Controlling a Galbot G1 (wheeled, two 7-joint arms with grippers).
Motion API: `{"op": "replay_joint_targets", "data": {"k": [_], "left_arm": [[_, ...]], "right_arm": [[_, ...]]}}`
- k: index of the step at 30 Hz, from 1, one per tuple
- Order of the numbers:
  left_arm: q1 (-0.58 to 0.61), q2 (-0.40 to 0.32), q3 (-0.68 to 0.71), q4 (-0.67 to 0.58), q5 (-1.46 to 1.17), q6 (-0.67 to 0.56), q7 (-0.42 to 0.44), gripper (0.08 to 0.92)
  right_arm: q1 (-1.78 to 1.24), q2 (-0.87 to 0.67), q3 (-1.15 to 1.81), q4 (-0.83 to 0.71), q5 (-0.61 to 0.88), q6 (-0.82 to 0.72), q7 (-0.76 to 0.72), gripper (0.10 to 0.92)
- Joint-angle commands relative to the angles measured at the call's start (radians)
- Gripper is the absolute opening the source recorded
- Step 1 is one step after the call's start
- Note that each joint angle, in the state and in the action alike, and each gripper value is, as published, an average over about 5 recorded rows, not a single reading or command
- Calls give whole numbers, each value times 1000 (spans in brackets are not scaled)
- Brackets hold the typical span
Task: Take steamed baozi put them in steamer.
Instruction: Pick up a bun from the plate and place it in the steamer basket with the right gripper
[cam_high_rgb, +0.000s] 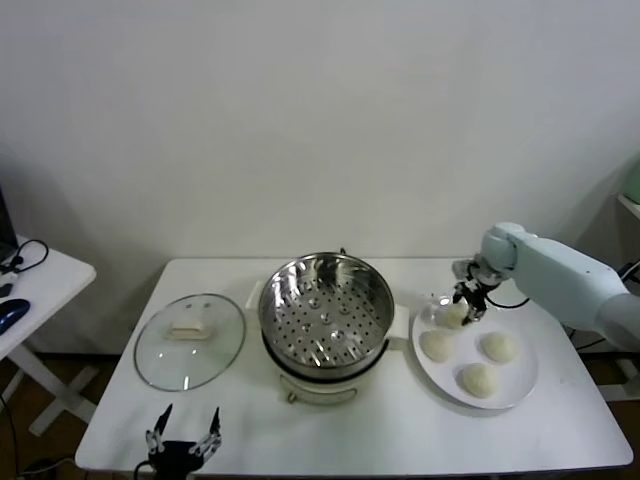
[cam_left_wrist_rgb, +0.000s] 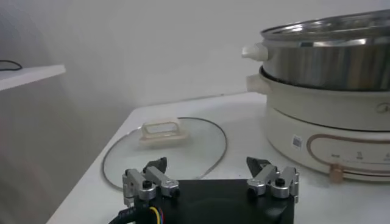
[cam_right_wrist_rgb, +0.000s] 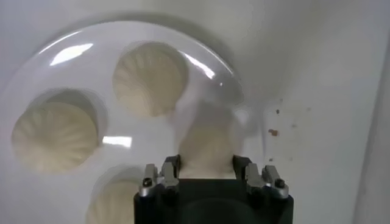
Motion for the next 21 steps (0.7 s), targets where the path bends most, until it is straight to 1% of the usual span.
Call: {"op": "replay_joint_targets", "data": {"k": [1, 4, 7, 10, 12, 17, 21], "left_arm": [[2, 1, 0, -2, 4, 2, -2, 823], [1, 2, 0, 1, 7, 5, -3, 823], [-1, 2, 3, 7, 11, 7, -4, 823], [-1, 1, 10, 10, 14, 8, -4, 823], [-2, 0, 17, 11, 16, 9, -4, 823], [2, -1, 27, 4, 22, 9, -4, 823], [4, 0, 23, -2, 21, 8, -4, 823]], "right_arm": [[413, -31, -224, 282, 88, 82, -16, 577], [555, -12, -277, 398, 132, 124, -28, 579], [657, 31, -298, 476, 159, 193, -37, 598], [726, 87, -288, 538, 164, 264, -36, 605], [750, 127, -269, 582, 155, 295, -29, 592], [710, 217, -223, 666, 65, 364, 5, 571], [604, 260, -213, 662, -68, 403, 41, 569]]}}
